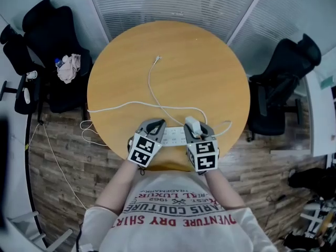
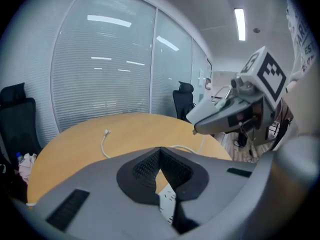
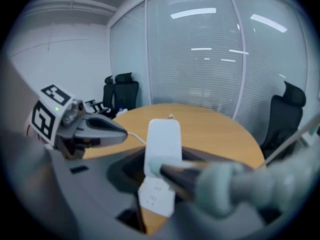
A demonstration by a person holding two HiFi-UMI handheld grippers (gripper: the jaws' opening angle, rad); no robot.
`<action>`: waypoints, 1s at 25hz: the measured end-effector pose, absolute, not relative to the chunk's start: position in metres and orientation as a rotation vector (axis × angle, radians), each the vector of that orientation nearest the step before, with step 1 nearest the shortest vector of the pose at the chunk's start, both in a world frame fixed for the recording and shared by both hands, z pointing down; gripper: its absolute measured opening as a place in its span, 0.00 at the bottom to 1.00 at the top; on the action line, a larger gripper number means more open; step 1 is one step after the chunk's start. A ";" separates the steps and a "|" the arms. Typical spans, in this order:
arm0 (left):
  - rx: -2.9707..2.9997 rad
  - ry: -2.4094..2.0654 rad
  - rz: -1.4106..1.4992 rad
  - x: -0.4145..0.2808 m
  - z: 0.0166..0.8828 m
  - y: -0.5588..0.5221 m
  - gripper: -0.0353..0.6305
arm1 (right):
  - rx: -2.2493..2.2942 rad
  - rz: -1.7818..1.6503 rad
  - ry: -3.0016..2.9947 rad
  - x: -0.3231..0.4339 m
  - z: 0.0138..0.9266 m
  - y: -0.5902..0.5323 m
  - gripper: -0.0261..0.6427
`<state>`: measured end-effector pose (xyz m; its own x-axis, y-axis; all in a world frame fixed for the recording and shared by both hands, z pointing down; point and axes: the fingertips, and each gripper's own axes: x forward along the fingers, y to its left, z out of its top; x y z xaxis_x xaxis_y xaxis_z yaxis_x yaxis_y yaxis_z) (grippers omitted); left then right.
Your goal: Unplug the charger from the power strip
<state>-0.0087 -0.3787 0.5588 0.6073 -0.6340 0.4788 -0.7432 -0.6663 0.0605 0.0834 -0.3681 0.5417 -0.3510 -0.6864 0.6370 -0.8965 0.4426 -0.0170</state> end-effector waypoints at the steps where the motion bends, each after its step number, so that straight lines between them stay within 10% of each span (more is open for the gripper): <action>1: 2.597 -1.150 0.580 -0.011 0.542 -0.380 0.10 | 1.326 0.478 -2.156 0.084 0.536 -0.369 0.27; 13: 2.747 -1.464 0.130 -0.048 0.374 -0.370 0.10 | 1.339 0.256 -2.479 0.072 0.448 -0.372 0.27; 25: 2.664 -1.543 0.172 -0.070 0.379 -0.368 0.10 | 1.335 0.298 -2.555 0.069 0.430 -0.369 0.27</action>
